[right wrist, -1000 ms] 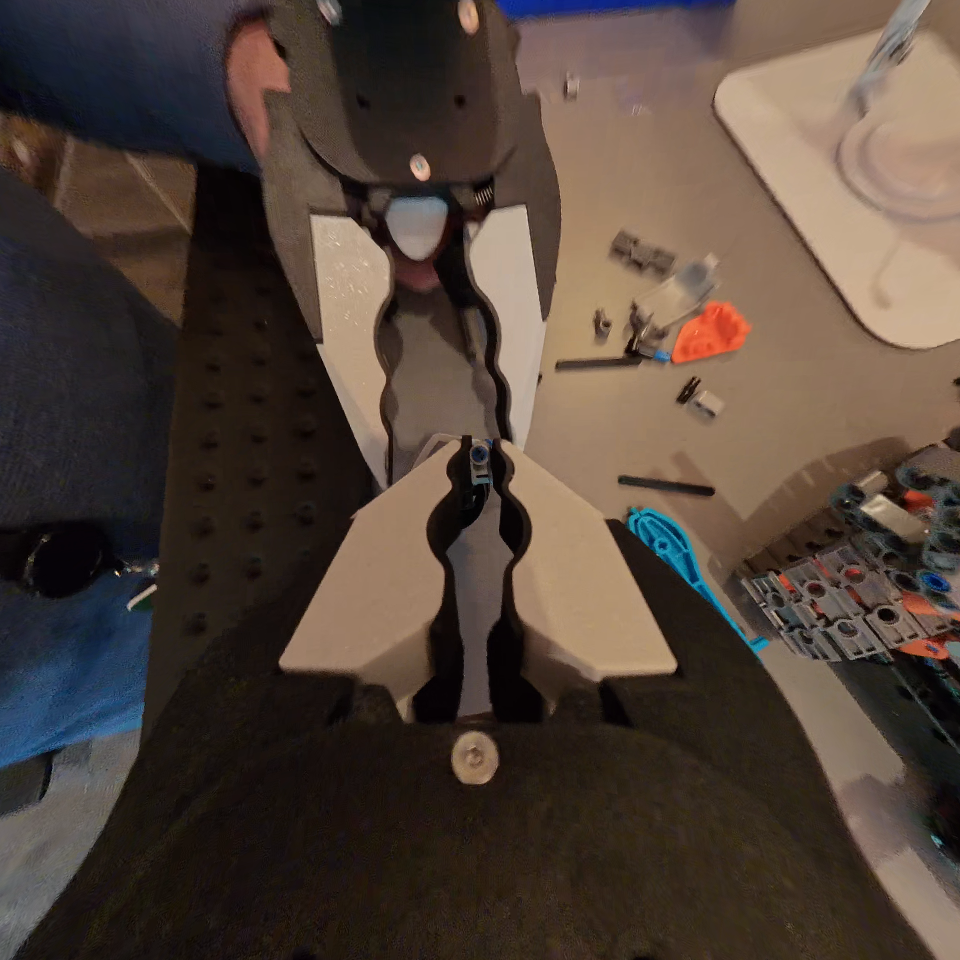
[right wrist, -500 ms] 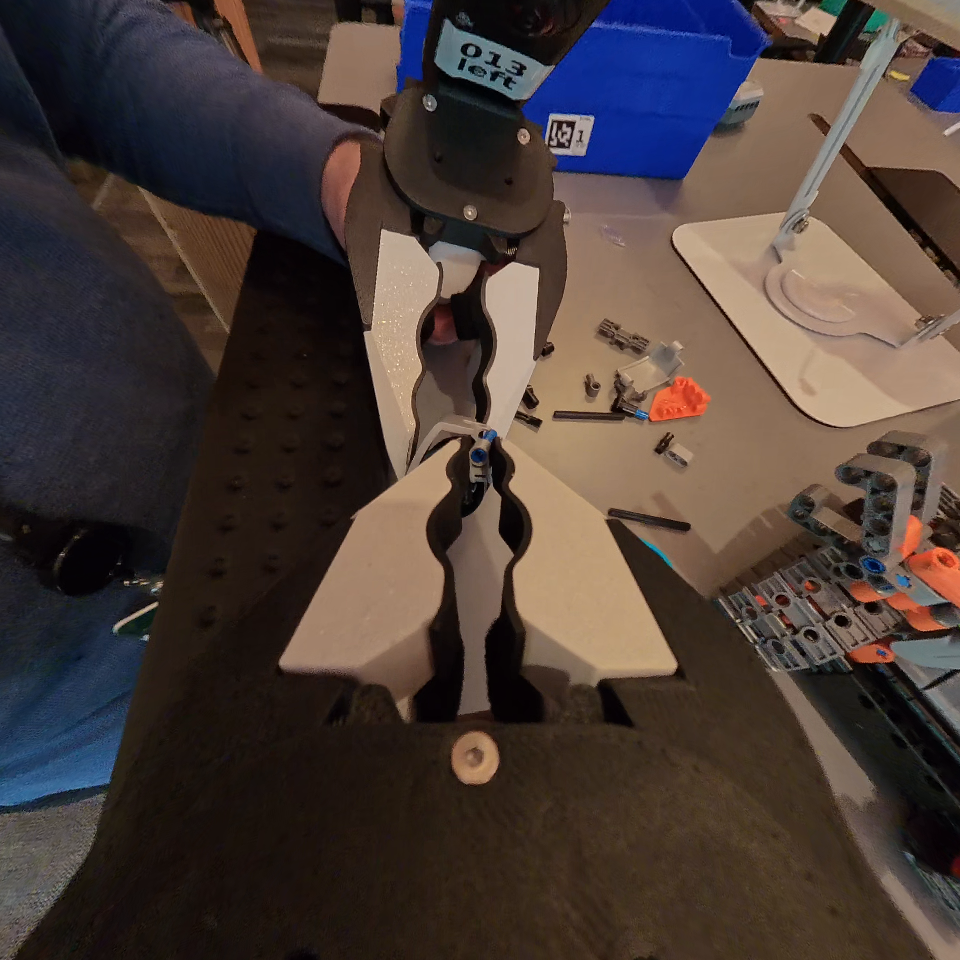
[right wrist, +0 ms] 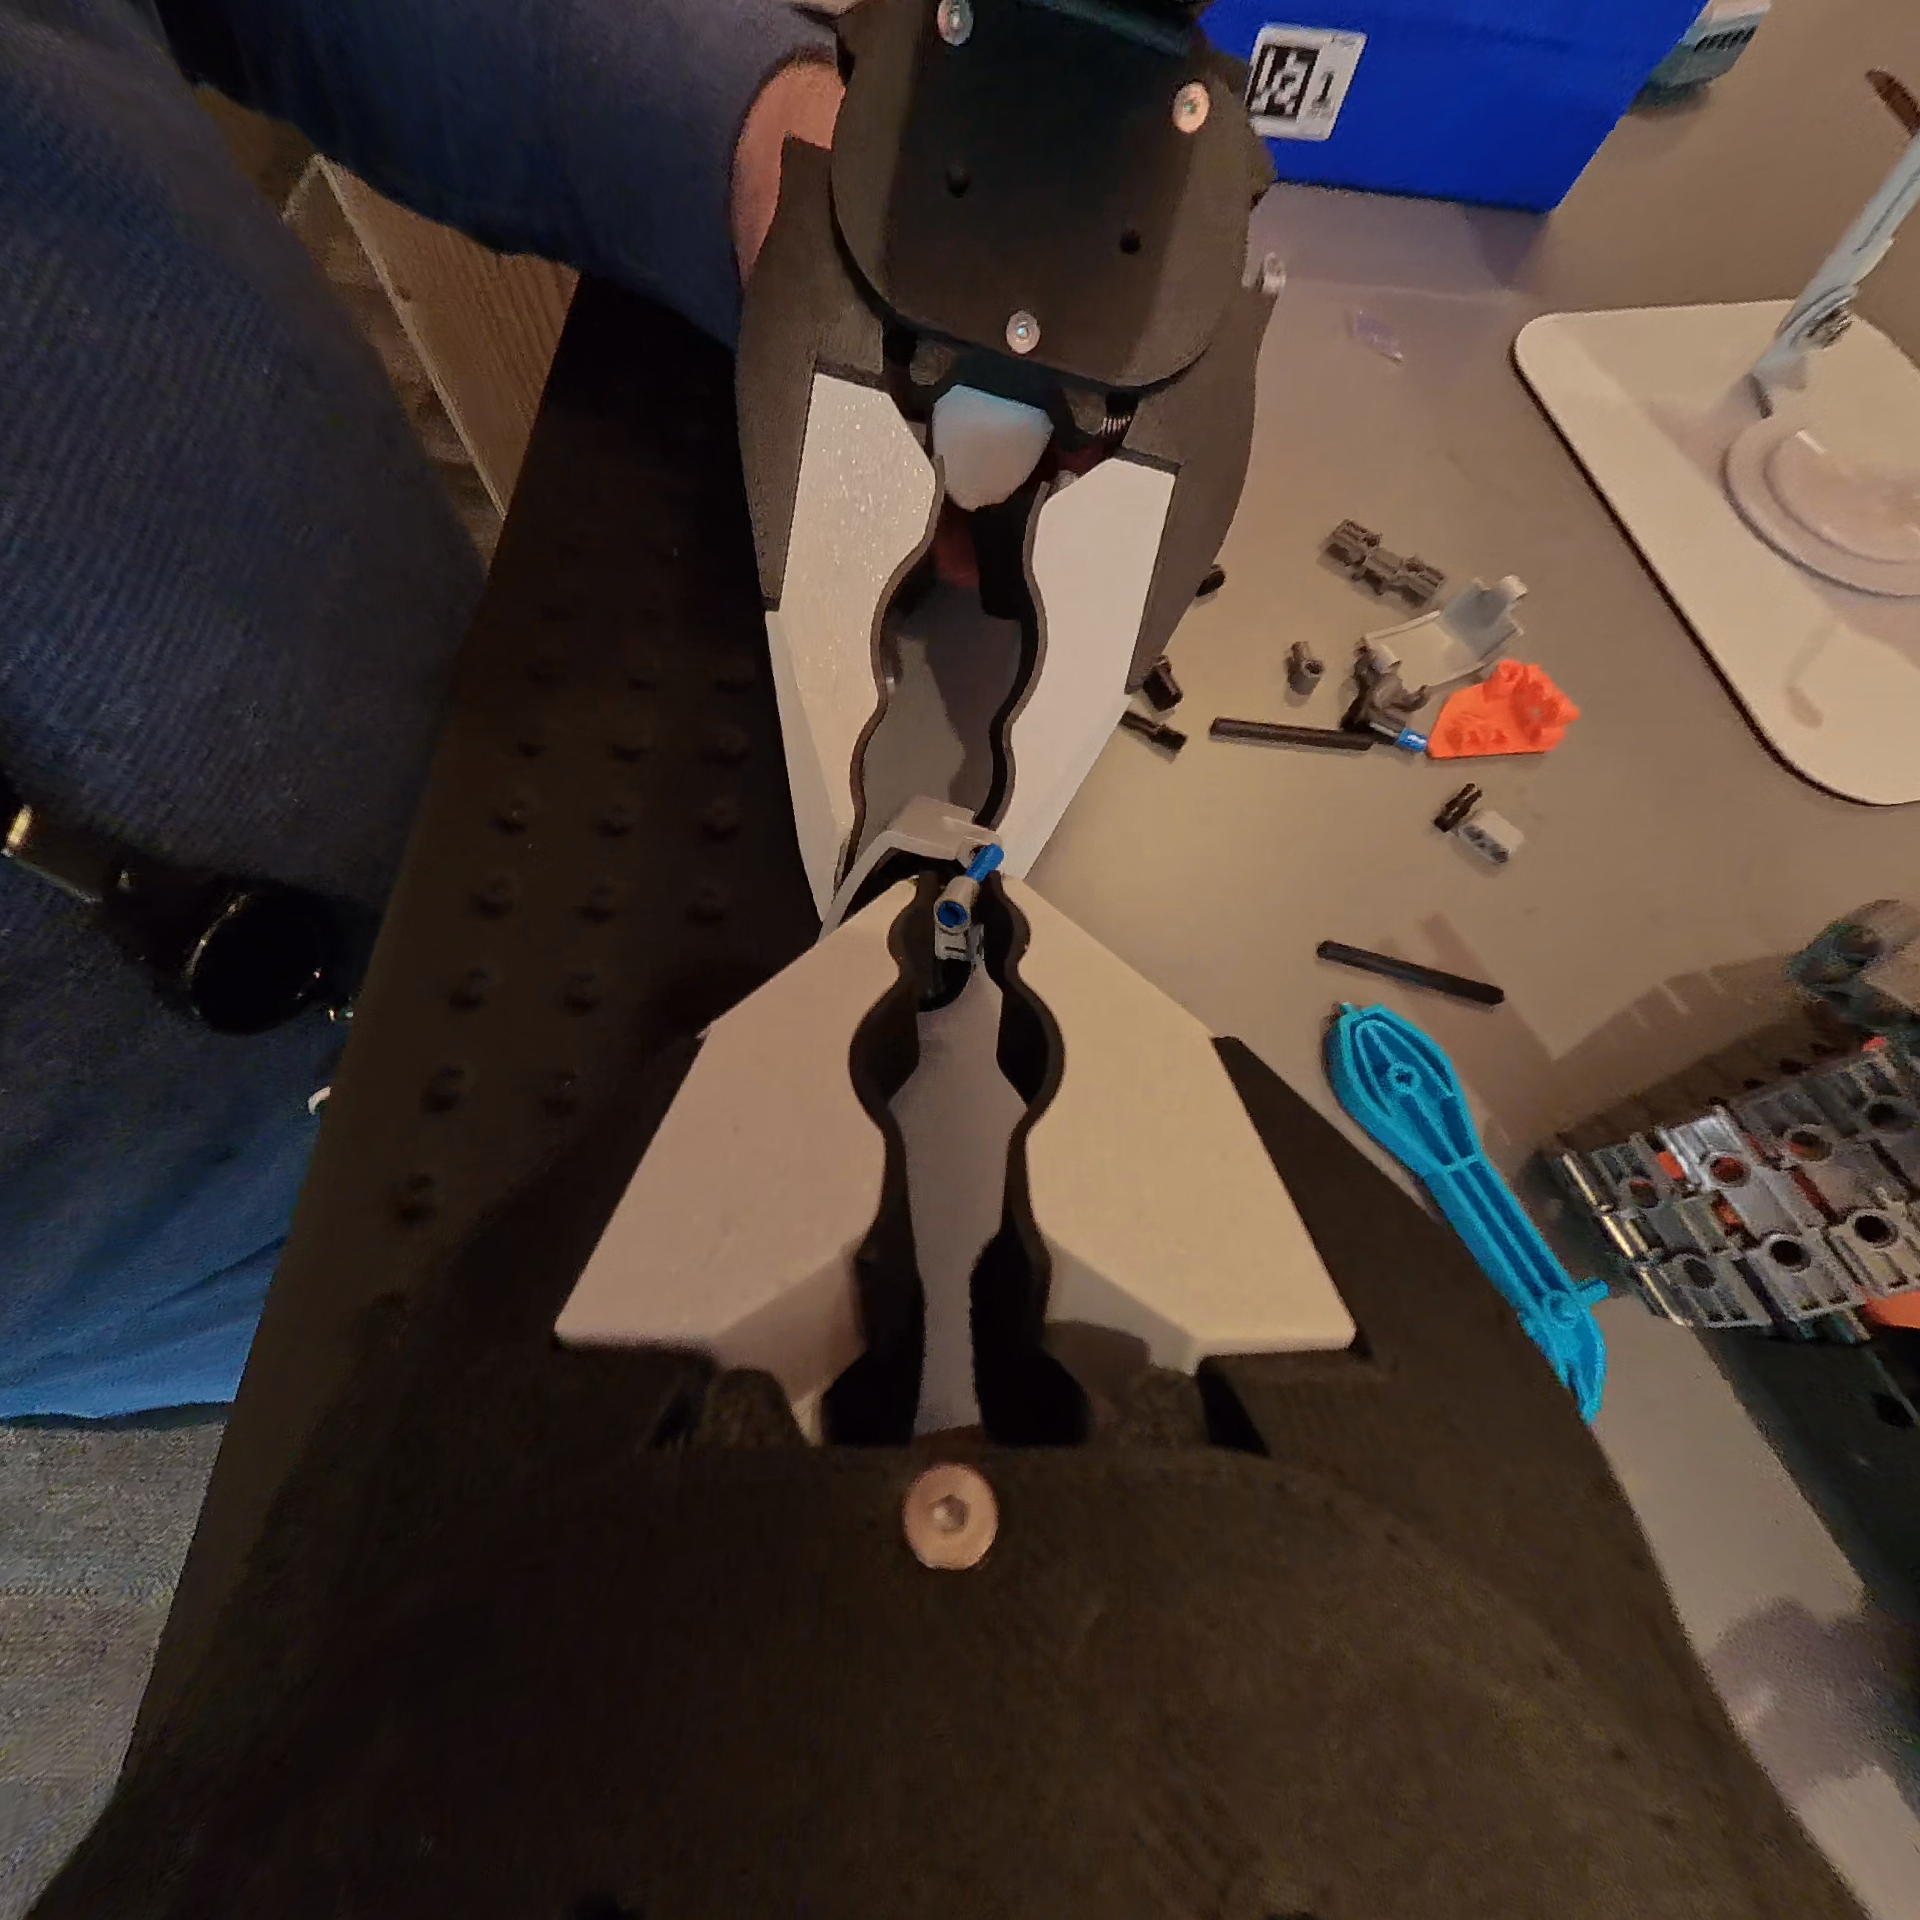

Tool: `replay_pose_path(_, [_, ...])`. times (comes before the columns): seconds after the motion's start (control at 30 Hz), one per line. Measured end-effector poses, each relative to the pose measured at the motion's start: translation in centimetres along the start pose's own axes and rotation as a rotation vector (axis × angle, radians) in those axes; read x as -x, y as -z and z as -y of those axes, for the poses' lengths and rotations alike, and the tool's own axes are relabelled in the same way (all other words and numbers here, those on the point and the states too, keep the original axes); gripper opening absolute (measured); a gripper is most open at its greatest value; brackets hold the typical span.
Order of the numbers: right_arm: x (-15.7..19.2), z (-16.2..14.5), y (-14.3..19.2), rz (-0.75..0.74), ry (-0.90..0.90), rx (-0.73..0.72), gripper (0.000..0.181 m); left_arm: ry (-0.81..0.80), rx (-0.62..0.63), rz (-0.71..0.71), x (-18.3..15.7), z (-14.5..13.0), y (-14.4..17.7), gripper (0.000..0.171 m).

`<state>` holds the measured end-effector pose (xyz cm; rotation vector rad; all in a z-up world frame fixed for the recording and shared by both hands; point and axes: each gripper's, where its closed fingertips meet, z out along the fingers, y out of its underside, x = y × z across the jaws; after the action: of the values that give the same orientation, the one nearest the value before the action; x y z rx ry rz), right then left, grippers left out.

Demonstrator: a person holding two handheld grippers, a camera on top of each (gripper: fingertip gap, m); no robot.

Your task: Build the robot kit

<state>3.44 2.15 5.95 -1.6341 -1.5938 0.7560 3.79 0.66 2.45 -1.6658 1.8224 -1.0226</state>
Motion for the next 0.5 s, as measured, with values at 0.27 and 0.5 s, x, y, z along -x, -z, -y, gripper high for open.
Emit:
replay_pose_path(0.27, [0.5,-1.1,0.0,-0.016,0.09,0.102,0.006,-0.027,0.047,0.005,0.0,-0.3,-0.8,0.023])
replay_pose_path(0.5, [0.3,-0.4,0.3,0.001,0.156,0.139,0.007,-0.041,0.048,-0.005,0.0,0.2,-1.1,0.015])
